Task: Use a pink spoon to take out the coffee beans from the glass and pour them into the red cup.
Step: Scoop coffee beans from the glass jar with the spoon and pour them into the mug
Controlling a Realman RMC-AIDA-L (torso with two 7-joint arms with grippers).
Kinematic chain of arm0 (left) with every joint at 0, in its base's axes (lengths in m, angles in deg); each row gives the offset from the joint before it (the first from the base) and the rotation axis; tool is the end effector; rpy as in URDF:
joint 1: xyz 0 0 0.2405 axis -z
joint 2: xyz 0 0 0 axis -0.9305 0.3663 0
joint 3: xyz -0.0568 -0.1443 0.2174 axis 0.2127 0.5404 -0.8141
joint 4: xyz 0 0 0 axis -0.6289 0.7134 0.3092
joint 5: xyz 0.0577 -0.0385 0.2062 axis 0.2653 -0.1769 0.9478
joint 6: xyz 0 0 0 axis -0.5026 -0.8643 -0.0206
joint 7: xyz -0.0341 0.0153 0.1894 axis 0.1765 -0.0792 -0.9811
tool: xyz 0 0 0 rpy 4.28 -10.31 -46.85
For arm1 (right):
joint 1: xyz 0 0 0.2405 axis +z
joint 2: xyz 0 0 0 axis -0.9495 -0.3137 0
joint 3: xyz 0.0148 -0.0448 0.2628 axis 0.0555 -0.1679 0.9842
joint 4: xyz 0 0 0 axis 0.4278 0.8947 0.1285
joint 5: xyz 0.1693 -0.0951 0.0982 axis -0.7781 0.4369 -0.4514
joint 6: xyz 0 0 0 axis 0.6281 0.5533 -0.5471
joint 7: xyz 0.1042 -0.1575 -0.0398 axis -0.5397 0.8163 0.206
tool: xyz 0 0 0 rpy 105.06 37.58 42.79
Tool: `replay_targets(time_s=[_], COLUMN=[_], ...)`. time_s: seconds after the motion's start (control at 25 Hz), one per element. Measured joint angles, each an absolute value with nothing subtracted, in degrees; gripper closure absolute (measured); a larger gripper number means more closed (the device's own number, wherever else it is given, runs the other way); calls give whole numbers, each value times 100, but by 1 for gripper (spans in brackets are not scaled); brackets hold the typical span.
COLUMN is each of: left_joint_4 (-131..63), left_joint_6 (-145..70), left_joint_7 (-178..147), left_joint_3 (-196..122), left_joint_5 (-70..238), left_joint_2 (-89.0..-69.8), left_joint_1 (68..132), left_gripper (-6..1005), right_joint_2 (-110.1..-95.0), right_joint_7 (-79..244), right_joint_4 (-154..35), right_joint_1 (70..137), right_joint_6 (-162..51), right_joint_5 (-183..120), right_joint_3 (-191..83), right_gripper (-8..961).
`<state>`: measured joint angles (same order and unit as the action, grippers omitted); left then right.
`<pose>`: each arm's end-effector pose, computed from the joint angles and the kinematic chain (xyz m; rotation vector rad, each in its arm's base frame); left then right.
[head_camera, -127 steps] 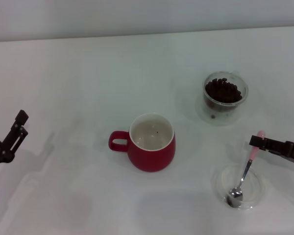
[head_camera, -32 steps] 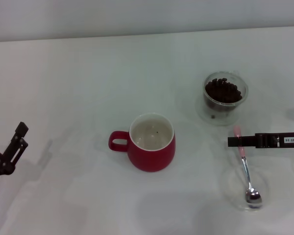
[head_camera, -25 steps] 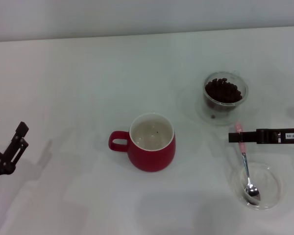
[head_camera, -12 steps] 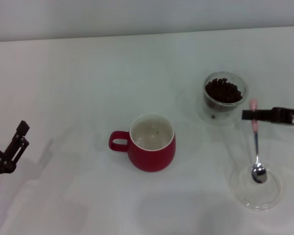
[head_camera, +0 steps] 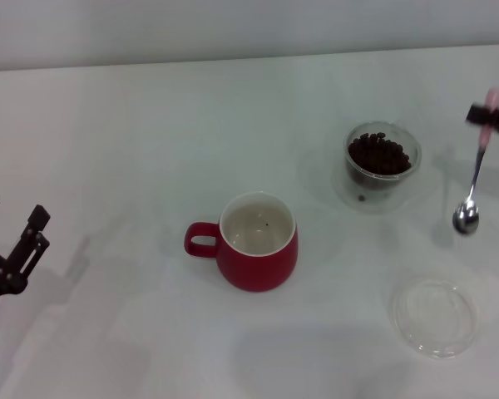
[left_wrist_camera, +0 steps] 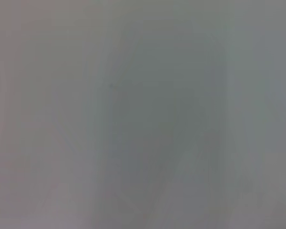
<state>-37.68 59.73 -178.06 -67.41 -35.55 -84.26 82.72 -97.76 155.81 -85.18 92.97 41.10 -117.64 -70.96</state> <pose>-0.3360 0.2707 -0.0576 -1.8815 -0.4770 -0.8694 0.3610 0.3443 0.0661 -2.0223 1.5100 0.9937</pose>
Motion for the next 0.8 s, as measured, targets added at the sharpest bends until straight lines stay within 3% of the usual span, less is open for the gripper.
replay_targets(time_s=[0.24, 0.6, 0.8], left_joint_4=[-3768, -3740, -3726], left_joint_6=[5952, 5955, 5959], left_joint_7=[-17806, -17807, -17806], left_joint_3=[-6741, -6739, -6732], left_joint_5=[-3554, -3561, -3567], left_joint_2=[-8418, -8411, -8412], left_joint_1=[8344, 8365, 8373], left_gripper=[300, 300, 300], right_joint_2=[-9880, -10274, -10390], right_joint_7=[15900, 16840, 17278], right_joint_4=[-8562, -8615, -8620], right_joint_1=[9397, 9870, 10056], right_joint_6=[3989, 3666, 3536], right_joint_5=[-12462, -12682, -12710], right_joint_3=[-7095, -7102, -7109], right_gripper=[810, 810, 811])
